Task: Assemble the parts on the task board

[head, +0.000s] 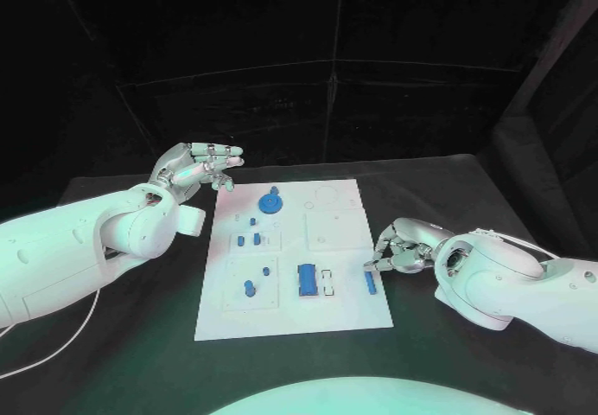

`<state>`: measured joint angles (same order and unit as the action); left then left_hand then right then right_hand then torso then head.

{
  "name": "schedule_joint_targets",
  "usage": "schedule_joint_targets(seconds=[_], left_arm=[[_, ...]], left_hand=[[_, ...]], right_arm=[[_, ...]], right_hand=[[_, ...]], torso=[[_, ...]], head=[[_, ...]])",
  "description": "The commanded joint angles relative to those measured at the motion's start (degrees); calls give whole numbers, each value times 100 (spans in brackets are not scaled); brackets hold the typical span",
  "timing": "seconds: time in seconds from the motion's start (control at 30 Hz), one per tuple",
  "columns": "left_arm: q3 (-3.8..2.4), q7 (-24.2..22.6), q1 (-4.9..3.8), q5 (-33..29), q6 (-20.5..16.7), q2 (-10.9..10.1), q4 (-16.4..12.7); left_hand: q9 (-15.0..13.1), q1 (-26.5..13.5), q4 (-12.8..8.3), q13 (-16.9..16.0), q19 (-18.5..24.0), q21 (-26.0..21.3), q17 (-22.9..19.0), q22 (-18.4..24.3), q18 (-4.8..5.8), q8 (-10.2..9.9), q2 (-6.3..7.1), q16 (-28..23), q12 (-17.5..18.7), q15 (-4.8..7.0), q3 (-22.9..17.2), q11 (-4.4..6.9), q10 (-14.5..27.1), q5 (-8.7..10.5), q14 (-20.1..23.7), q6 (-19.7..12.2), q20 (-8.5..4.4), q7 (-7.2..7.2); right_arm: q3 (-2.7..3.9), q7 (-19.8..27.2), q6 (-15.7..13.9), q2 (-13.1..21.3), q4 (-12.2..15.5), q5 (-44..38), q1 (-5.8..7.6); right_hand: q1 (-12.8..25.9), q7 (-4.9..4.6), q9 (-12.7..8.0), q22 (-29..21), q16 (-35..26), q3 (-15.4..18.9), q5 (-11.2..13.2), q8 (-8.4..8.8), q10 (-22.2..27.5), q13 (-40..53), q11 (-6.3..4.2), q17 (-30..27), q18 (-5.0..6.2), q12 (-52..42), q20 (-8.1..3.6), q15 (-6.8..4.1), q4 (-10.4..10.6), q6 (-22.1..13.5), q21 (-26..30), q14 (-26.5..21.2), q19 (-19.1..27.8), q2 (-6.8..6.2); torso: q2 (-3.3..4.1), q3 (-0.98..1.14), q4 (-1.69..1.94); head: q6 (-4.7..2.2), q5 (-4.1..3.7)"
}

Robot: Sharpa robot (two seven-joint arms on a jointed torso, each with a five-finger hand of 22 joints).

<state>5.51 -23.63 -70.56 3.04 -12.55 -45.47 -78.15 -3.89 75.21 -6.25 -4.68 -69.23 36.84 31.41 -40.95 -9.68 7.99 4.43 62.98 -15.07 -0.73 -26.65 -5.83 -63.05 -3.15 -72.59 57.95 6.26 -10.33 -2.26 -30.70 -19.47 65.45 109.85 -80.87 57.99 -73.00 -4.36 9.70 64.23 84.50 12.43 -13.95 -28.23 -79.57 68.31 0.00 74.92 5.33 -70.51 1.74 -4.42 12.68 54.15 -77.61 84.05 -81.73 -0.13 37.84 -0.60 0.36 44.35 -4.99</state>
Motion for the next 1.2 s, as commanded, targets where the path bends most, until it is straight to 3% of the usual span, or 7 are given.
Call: schedule_joint_targets(seconds=[0.03,0.23,0.63,0.93,1.2], left_arm=[[-2,-19,-6,-14,44,0,-12],[-2,-22,-4,-14,44,-6,-11],[-1,-30,2,-14,49,-10,-5],[-1,-19,5,-14,55,-18,-11],[-1,-21,6,-14,46,-12,-14]], left_hand=[[3,-11,5,3,33,-21,-4,10,-79,10,-55,-33,-30,-10,35,-5,36,17,38,-37,21,3],[3,-11,5,3,33,-21,-4,10,-79,10,-55,-33,-30,-10,35,-5,36,17,38,-37,21,3],[3,-11,5,3,33,-21,-4,10,-79,10,-55,-33,-30,-10,35,-5,36,17,38,-37,21,3],[3,-11,5,3,33,-21,-4,10,-79,10,-55,-33,-30,-10,35,-5,36,17,38,-37,21,3],[3,-11,5,4,33,-23,-10,11,-79,12,-58,-33,-37,-10,38,-5,43,17,40,-38,22,3]], right_arm=[[-2,-242,669,-53,-61,-322,3],[-3,-328,945,-175,-157,-373,-1],[-4,-360,1132,-382,-259,-398,-6],[-5,-404,1362,-487,-304,-604,-9],[-6,-484,1626,-567,-335,-960,-10]], right_hand=[[101,-2,-13,31,48,60,147,43,-83,101,-11,483,-69,-91,49,39,124,56,-48,403,-11,-4],[117,0,-15,31,48,86,176,50,-81,100,-13,485,-69,-85,48,38,162,70,-49,403,-11,-8],[-56,19,-9,34,47,88,135,42,-71,105,-28,487,-68,-71,40,28,122,148,-50,401,-7,-3],[-533,24,-9,58,45,17,46,66,-55,113,-40,494,-72,-42,26,15,-184,205,-59,399,-7,32],[-851,13,-27,58,35,-58,162,121,-29,101,-34,488,-72,0,29,19,-442,200,-52,394,3,60]], torso=[[5,-5,1],[8,-8,-8],[11,-6,-9],[5,-15,-1],[1,-12,8]], head=[[10,-9],[27,-18],[76,-30],[112,-36],[123,-12]])
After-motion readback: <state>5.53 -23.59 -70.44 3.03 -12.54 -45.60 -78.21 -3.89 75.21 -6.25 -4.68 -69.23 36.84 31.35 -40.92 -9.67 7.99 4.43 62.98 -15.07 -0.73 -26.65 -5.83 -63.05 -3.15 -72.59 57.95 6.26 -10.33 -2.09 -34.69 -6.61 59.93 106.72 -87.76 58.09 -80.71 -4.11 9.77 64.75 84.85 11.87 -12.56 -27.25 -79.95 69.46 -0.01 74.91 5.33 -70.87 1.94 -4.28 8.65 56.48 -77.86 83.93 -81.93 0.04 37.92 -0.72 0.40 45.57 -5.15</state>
